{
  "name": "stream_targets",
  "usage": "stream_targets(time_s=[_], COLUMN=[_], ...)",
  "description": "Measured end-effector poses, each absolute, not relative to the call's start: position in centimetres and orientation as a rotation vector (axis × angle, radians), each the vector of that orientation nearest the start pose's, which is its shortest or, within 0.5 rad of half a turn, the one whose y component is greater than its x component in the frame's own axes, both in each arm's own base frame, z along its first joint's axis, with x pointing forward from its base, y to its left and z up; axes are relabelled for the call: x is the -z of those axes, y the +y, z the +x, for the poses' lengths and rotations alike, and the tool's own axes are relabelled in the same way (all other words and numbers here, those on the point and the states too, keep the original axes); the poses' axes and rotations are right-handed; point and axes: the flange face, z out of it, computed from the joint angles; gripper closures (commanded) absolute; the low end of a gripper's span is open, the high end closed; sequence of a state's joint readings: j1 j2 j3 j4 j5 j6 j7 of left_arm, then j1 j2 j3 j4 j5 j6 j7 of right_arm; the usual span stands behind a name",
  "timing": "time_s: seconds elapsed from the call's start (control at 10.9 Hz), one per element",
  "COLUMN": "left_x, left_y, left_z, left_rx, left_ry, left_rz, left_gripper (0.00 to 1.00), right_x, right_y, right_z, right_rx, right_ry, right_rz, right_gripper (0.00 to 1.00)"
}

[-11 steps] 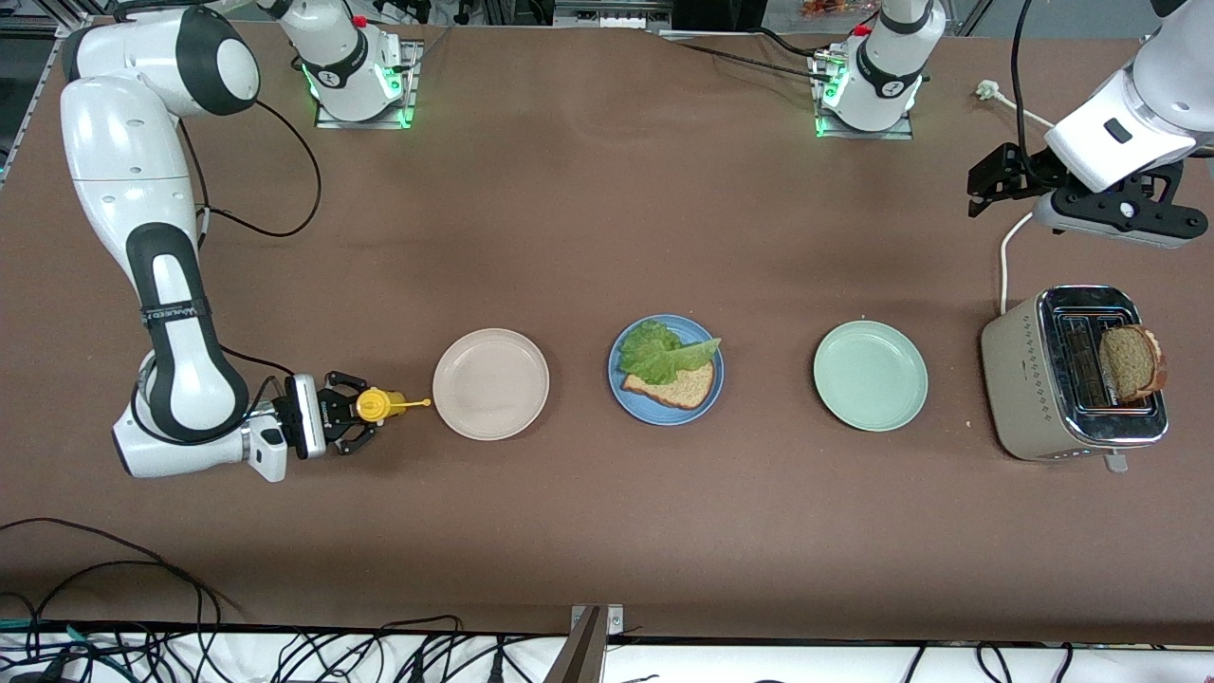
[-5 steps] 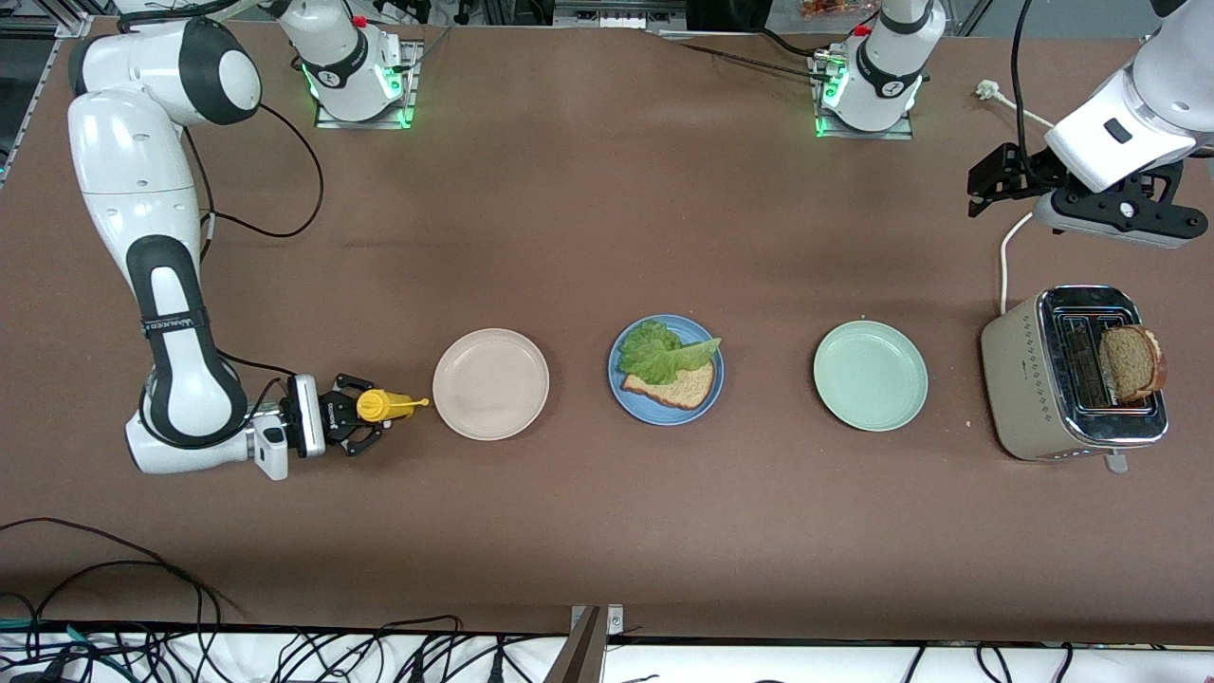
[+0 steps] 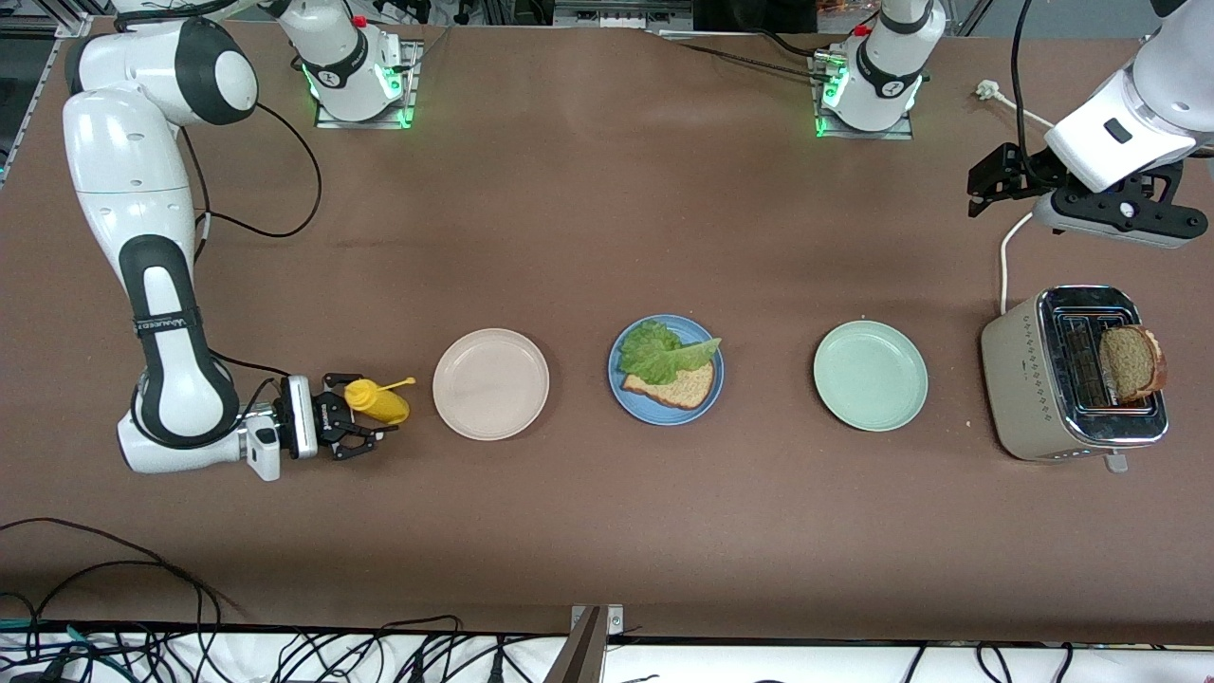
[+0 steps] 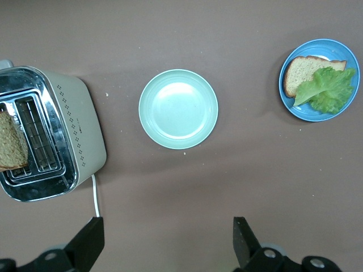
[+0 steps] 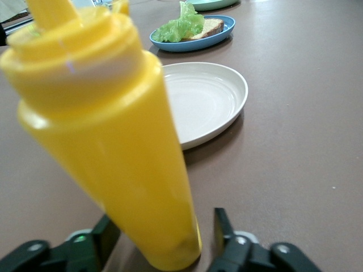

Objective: Make sandwich in blue plate with both arms
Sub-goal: 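Set the mustard bottle down and open the right gripper, then lower the left gripper into the toaster while the right gripper withdraws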

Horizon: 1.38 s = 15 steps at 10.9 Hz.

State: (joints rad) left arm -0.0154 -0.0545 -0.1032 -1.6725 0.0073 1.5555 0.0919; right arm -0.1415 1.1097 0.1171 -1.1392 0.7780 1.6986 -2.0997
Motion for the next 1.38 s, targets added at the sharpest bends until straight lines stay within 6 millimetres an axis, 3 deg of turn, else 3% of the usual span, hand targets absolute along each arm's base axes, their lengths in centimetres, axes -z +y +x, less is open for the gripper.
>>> stream_targets(time_s=[0.37,0.55,0.83,1.1,1.38], left_x=[-60.5,-60.5,-60.3,-60.0,-58.7], left_y=[-6.4,-6.4,-6.4,-6.3,-4.0], left_z=[53.0,53.0,53.1,53.3,54.0], left_rx=[-0.098,-0.098,-0.103,-0.114,-0.152], left_ry=[0.328,0.328,0.328,0.326,0.260], left_rz=[-3.109,-3.109,-3.109,-3.110,-3.118], left_gripper=[0.00,0.00,0.00,0.00,0.00], right_x=[-11.7,-11.8,-13.5,-17.0,-22.6], right_y=[1.3,-0.5,-3.2,-6.1,-8.4], right_z=[71.3,71.2,71.6,72.1,72.5], right_rx=[0.581,0.563,0.527,0.496,0.405], right_ry=[-1.674,-1.678,-1.718,-1.779,-1.837], right_rz=[-1.480,-1.495,-1.496,-1.532,-1.624], right_gripper=[0.00,0.00,0.00,0.00,0.00])
